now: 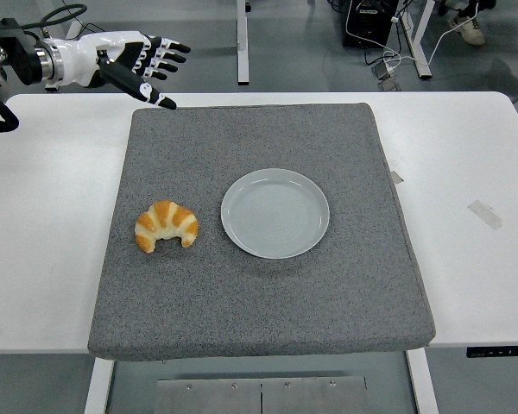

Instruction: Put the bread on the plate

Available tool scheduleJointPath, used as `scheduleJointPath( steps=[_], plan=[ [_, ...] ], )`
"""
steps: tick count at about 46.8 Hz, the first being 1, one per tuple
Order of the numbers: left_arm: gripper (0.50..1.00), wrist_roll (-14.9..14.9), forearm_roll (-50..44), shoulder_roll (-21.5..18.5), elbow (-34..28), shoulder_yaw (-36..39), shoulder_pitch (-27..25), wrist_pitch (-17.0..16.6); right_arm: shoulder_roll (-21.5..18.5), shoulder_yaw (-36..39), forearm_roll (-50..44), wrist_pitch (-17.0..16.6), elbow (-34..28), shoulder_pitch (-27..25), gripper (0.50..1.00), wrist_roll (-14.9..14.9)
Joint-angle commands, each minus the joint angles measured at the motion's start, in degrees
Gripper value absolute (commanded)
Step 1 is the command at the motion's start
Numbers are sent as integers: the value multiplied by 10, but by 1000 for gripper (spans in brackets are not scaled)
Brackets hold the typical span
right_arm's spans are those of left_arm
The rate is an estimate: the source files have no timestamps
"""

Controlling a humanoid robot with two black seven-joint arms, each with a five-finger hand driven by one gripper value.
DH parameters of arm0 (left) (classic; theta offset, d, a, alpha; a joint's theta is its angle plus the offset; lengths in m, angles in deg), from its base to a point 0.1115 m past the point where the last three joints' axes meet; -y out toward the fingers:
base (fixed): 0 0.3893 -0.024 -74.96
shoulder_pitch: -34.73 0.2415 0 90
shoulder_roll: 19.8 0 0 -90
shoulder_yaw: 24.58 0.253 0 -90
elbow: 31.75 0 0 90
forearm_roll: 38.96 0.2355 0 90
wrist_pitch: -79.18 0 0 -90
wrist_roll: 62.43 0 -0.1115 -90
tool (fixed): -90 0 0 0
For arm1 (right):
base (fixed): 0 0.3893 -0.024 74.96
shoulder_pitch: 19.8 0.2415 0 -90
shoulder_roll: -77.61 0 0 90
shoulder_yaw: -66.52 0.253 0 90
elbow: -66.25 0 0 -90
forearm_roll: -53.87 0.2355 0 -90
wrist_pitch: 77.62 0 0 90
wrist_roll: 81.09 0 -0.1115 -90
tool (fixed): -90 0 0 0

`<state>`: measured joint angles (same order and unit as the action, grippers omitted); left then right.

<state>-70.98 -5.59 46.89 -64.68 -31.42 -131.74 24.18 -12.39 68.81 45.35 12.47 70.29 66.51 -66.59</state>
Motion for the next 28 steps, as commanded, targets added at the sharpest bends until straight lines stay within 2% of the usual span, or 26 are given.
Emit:
scheduleJointPath(
  steps=[1,16,28],
  plan=[
    [981,-1,19,-20,-42,2,11,0,0,0,0,0,0,0,1000,0],
    [981,-2,86,-112,-172,-5,51,0,0,0,0,0,0,0,1000,0],
    [981,-2,135,-145,-219,-8,82,0,0,0,0,0,0,0,1000,0]
  ],
)
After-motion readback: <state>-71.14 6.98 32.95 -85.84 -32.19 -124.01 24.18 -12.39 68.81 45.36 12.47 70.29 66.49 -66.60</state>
